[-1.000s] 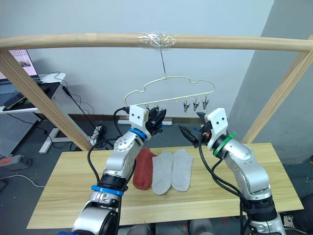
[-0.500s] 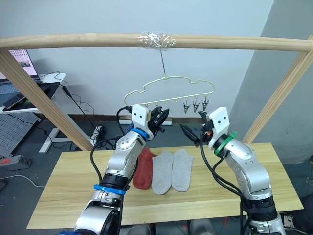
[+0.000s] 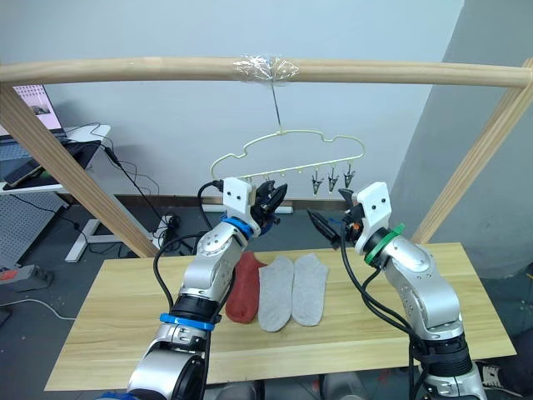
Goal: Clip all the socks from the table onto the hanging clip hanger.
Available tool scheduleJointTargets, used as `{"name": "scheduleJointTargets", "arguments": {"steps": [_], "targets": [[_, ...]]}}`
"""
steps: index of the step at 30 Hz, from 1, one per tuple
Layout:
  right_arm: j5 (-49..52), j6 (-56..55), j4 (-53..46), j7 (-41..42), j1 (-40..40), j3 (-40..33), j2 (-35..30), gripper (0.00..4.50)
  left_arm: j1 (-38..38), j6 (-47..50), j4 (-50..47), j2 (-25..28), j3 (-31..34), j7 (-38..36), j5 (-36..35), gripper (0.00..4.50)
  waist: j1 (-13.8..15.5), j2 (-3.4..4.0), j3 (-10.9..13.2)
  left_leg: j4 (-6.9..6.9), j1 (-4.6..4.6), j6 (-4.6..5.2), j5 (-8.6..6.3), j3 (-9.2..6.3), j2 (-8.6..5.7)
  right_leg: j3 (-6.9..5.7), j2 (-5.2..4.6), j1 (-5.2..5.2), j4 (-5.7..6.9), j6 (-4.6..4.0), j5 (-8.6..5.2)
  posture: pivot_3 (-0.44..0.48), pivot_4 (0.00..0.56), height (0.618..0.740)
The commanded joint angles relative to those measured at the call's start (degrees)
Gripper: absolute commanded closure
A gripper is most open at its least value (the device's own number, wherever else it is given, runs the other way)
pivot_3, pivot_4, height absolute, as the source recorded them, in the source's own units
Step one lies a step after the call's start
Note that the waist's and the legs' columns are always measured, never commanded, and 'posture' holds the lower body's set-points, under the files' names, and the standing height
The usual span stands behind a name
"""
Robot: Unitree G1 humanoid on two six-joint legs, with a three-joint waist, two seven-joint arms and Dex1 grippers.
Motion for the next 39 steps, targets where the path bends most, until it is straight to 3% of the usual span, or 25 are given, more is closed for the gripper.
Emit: {"name": "scheduleJointTargets", "arguments": {"steps": [1,6,11,15,21,29,34,39], "targets": [[1.1,-0.3,-1.9,0.1,-0.7,-1.0,0.1,0.00,-1.7,-0.3,-0.8,-0.2,0.3,-0.2,-0.1,2.77,0.0,0.00,0.0,0.00,0.00,0.00,0.00,0.00,0.00,0.00,0.00,0.00,0.00,0.00,0.00,-0.168,0.109,0.740],[1.1,-0.4,-1.8,0.1,-0.7,-1.0,0.0,0.00,-1.8,-0.1,-0.5,-0.2,0.1,-0.5,-0.1,2.77,-0.1,0.00,0.0,0.00,0.00,0.00,0.00,0.00,0.00,0.00,0.00,0.00,0.01,0.00,0.00,-0.168,0.107,0.740],[1.1,-0.4,-1.8,0.2,-0.6,-1.1,0.0,0.00,-1.7,0.4,-0.6,-0.3,-0.1,-0.9,-0.2,3.87,-0.1,0.00,0.0,0.01,0.00,0.00,0.00,0.00,0.00,0.00,0.00,0.00,0.01,0.00,0.00,-0.168,0.107,0.740],[1.2,-0.3,-1.8,0.3,-0.6,-1.0,0.0,0.00,-1.5,0.8,-0.9,-0.3,-0.1,-1.0,-0.3,4.46,-0.1,0.00,0.0,0.01,0.00,0.00,0.00,0.00,0.00,0.00,0.00,0.00,0.02,0.00,0.00,-0.165,0.106,0.740],[-6.2,2.8,3.1,0.1,0.1,6.7,-3.2,0.00,-0.8,2.5,-2.4,1.0,0.8,-0.5,-0.7,4.47,-0.3,0.00,0.0,0.02,0.03,0.00,0.00,0.00,0.00,0.00,0.00,0.02,0.02,0.00,0.01,-0.156,0.106,0.740],[-17.4,-1.7,26.8,0.0,-4.2,19.5,1.3,0.00,1.6,7.5,-7.9,4.1,3.0,-1.4,-3.3,4.47,-0.7,0.02,0.0,0.03,0.10,0.01,0.01,0.00,0.01,0.01,0.01,0.04,0.12,-0.04,0.03,-0.115,0.110,0.740],[-24.1,-8.9,49.2,-2.6,-9.6,22.9,5.6,0.00,3.2,9.1,-10.6,5.1,3.5,-0.8,-3.5,4.47,-0.5,0.02,0.0,0.09,0.21,0.01,0.01,-0.01,-0.02,0.02,0.00,0.01,0.47,-0.19,0.11,-0.075,0.110,0.740],[-26.0,-13.4,62.5,-2.9,-12.8,22.0,9.5,0.00,4.9,10.6,-13.6,4.9,3.6,-0.3,-3.5,4.47,-0.2,0.00,0.0,0.13,0.33,0.01,0.02,-0.02,-0.02,0.03,0.00,0.06,0.61,-0.20,0.11,-0.049,0.109,0.740]]}}
